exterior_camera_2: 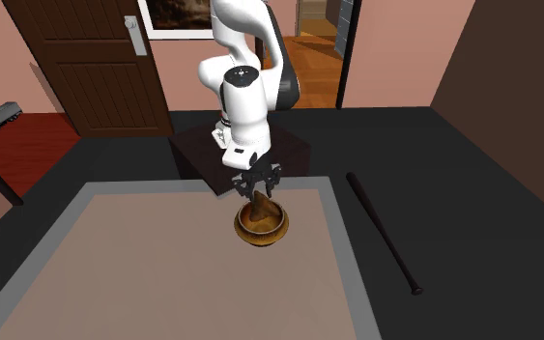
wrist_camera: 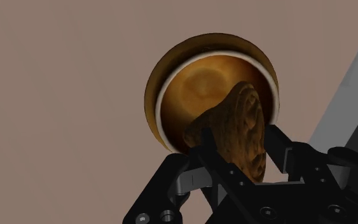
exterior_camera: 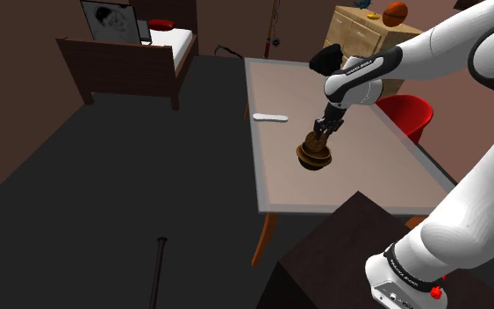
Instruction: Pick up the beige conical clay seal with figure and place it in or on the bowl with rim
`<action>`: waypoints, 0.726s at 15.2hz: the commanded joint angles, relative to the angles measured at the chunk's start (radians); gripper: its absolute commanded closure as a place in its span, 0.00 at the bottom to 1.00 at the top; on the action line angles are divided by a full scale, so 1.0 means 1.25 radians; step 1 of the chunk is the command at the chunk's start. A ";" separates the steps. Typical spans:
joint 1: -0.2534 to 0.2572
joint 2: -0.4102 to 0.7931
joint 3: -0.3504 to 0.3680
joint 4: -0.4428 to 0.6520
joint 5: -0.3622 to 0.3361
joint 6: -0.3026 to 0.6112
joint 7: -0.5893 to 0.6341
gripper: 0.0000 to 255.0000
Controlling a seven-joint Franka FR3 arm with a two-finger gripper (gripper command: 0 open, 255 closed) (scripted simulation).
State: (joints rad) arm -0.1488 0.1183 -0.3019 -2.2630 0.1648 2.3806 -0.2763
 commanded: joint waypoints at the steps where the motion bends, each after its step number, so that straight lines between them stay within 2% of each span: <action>1: 0.000 0.000 0.000 0.000 0.000 0.000 0.000 0.00; 6: 0.000 0.000 0.000 0.000 0.000 0.000 0.000 0.00; 10: 0.000 -0.068 -0.008 0.032 -0.040 -0.095 0.027 0.00; 11: 0.000 -0.068 -0.008 0.032 -0.040 -0.095 0.027 0.00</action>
State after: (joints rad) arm -0.1492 0.0430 -0.3118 -2.2262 0.1208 2.2756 -0.2471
